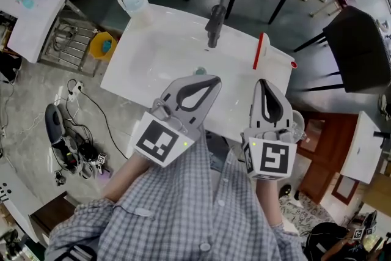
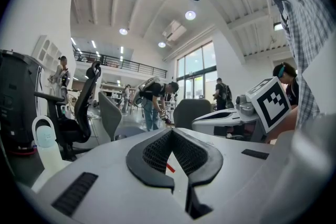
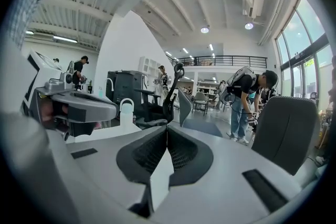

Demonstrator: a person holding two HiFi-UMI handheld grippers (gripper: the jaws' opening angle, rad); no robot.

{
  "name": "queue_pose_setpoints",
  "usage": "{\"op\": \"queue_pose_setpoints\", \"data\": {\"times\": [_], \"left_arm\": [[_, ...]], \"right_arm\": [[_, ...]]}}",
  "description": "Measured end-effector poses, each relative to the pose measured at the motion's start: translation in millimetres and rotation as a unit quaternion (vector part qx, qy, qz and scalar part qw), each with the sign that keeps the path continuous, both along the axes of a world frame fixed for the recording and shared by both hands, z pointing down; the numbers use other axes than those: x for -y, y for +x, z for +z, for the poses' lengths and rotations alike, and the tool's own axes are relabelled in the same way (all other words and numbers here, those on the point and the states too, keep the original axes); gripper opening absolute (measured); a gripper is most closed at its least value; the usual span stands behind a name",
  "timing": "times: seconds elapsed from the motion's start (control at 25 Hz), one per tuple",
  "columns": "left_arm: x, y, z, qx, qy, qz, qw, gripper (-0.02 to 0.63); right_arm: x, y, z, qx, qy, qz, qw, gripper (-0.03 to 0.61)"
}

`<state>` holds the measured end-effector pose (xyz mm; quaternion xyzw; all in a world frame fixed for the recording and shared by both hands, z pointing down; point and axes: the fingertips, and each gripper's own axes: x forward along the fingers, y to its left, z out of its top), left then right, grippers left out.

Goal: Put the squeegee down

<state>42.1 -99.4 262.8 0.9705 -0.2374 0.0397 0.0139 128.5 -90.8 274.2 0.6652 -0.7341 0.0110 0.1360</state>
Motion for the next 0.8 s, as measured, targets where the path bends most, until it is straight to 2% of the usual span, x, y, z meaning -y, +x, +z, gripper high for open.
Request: {"op": "queue_pose_setpoints", "data": {"times": [0.4, 0.8], "left_arm": [[-0.1, 1.5, -0.1, 0.004, 0.004, 0.002, 1.0000, 0.002], [1.2, 3.9, 3.2, 0.008, 0.002, 0.006, 0.9999, 0.002]], "right_arm": [[0.3, -2.6, -5.3, -0.001, 0.013, -0.008, 1.000, 0.011], [2.0, -3.8, 0.4, -0.002, 0.006, -0.013, 1.000, 0.009]]}}
